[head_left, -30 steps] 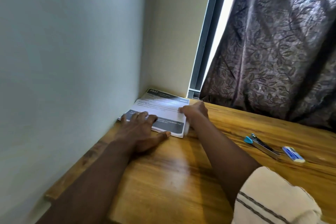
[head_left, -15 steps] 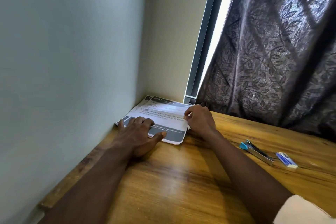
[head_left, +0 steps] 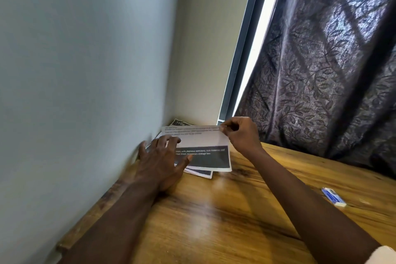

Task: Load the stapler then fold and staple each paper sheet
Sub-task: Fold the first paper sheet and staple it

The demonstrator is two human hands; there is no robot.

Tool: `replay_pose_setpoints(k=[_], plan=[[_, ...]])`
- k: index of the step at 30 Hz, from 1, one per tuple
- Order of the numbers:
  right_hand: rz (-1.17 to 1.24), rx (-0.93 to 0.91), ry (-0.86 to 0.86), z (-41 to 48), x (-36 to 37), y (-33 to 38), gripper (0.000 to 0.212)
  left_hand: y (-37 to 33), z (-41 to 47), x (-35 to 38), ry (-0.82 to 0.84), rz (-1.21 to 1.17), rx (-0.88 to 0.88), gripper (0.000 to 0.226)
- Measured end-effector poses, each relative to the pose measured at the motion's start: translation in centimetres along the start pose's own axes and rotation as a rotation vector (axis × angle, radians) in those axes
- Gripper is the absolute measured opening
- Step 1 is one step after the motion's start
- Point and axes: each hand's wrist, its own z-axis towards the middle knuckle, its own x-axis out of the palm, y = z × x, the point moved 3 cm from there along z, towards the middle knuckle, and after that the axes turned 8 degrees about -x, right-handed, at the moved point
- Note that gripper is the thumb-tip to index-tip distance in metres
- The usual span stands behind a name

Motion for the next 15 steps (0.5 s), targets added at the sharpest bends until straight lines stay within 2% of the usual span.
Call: replay_pose_setpoints(k=[4,8,11,15], plan=[[0.121,-0.067,-0.077,-0.6,-2.9,2.1,0.002,-0.3,-0.3,-1.2,-0.297,-0.110,0.079,0.073],[0.047,-0.175,-0.175,-3.0,-6.7,4.0,0.006,-2.2,-1.3,-3.3,-0.551,-0.196,0.246,0.095],[0.067,-0.184,-0.224,-6.3,-9.3,5.0,0.009,-3.8,-2.1,-3.4,-0.587,-0.050,0.417,0.080],[0.001,-0.209,-0.219,-11.6,-11.6,4.4,0.007,-5.6,-3.7,-2.5,-0.549,0.011,0.692,0.039]])
